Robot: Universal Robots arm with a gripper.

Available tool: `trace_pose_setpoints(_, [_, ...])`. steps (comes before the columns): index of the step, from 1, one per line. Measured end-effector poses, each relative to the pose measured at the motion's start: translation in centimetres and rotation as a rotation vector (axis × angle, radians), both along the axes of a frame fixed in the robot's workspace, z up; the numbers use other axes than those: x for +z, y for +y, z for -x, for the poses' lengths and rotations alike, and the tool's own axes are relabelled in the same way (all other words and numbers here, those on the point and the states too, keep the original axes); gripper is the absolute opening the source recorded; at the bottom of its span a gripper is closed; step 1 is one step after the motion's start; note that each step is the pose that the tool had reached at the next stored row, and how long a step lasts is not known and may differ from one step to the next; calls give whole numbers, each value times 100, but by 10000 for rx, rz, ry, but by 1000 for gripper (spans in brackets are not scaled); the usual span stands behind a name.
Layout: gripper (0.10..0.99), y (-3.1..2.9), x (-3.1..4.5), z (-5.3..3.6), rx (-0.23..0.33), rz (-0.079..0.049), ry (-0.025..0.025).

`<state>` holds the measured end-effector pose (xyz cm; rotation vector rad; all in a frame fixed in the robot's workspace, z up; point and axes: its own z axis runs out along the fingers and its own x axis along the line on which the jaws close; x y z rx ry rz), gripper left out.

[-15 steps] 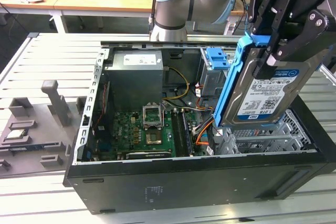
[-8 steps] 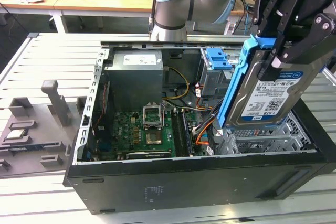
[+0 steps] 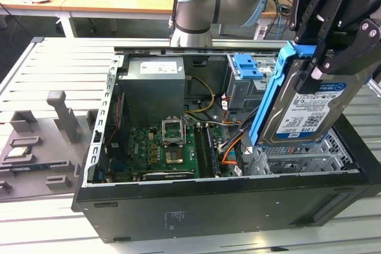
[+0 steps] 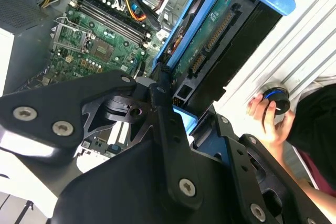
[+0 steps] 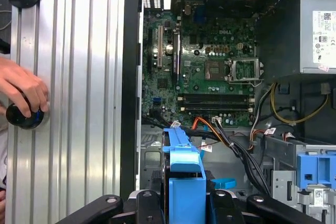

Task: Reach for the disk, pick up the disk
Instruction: 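Pick up the disk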

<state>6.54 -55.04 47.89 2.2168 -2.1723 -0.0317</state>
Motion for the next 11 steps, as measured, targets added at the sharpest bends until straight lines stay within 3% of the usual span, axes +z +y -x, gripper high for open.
trace_pose_setpoints(11, [369, 0, -62, -58, 1, 14, 0])
